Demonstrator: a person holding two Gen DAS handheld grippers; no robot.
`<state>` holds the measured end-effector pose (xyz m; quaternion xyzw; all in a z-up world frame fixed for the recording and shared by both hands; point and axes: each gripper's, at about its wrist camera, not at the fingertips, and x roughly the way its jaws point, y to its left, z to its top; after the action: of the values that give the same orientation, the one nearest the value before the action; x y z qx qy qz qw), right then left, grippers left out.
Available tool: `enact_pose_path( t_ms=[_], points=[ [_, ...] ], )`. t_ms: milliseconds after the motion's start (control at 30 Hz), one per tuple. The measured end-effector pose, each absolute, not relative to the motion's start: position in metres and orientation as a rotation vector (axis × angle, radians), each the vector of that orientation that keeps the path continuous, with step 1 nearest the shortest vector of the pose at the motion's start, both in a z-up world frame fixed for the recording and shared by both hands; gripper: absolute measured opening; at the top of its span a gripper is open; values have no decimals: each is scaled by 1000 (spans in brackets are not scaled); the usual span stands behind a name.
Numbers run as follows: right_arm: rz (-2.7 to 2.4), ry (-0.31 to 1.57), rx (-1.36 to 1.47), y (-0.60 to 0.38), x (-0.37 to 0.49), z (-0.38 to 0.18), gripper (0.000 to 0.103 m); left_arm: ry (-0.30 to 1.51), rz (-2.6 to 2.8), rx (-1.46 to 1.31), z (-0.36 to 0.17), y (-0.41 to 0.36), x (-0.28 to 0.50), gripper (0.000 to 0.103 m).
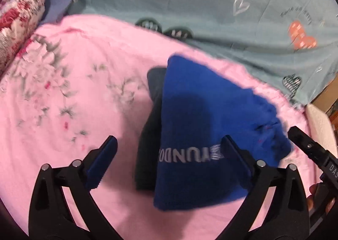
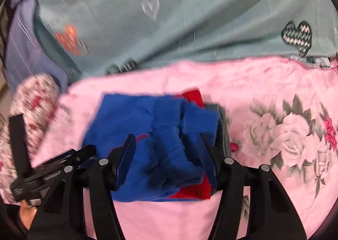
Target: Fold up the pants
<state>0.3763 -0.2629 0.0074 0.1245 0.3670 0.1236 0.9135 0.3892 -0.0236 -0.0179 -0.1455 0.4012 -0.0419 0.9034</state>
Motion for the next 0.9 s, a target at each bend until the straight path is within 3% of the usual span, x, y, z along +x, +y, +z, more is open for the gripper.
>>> enact_pose_path(
  t_ms=[100, 300, 400, 433, 600, 767, 900],
  points=[
    [266, 666, 228, -273, 322, 58, 63, 724, -81, -245, 31, -16, 342, 101],
    [291, 556, 111, -279, 159, 152, 63, 545, -117, -78, 137, -1, 171, 101],
    [267, 453, 42, -281, 65, 187, 102, 450, -129, -61, 170, 9, 93, 101],
    [237, 389, 14, -282, 32, 195, 102, 426, -115, -63, 175, 14, 62, 101],
    [175, 372, -39, -283, -62, 174, 102, 484, -120, -36, 136, 11, -12, 101],
    [111, 424, -2, -290, -89, 111, 102, 513, -57, -3, 81, 3, -37, 101],
    [108, 453, 57, -295, -90, 78, 102, 534, -54, 16, 69, -5, -52, 101]
  ],
)
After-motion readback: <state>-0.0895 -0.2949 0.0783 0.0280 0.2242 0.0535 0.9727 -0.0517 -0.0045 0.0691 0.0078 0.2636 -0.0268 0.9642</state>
